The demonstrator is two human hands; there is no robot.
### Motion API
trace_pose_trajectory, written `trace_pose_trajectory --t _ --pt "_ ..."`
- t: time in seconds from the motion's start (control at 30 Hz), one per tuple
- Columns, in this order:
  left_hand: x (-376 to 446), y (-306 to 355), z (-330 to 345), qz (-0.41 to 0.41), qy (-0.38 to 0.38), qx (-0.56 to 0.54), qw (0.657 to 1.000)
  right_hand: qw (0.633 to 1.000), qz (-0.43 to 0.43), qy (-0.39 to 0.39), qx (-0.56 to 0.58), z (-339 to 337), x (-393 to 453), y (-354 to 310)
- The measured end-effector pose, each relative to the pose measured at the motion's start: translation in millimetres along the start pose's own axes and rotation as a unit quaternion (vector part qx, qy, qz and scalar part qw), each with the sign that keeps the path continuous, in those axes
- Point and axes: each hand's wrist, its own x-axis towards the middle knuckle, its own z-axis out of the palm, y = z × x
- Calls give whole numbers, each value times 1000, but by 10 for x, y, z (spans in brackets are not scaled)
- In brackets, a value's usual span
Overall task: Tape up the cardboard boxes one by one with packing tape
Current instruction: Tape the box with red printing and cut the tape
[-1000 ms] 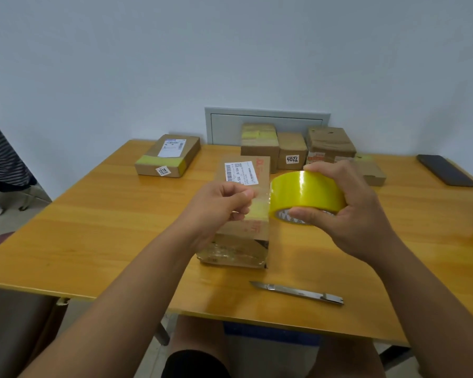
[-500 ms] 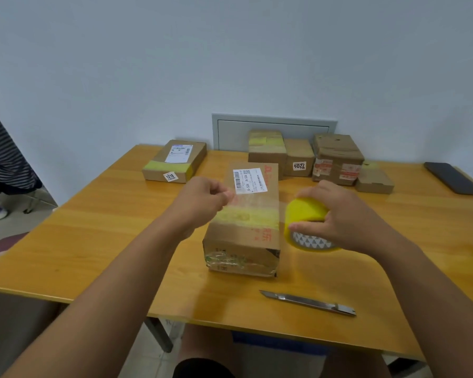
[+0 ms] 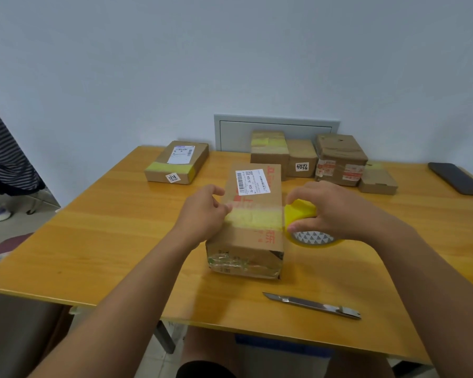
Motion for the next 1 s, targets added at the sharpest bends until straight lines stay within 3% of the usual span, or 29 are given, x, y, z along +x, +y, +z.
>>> trace_pose_trajectory --t 0.27,1.0 --pt "17 15 39 -2 3 50 999 999 -3 -38 -19 -8 129 20" --pt "24 56 48 10 -34 111 993 999 -9 -46 -3 52 143 48"
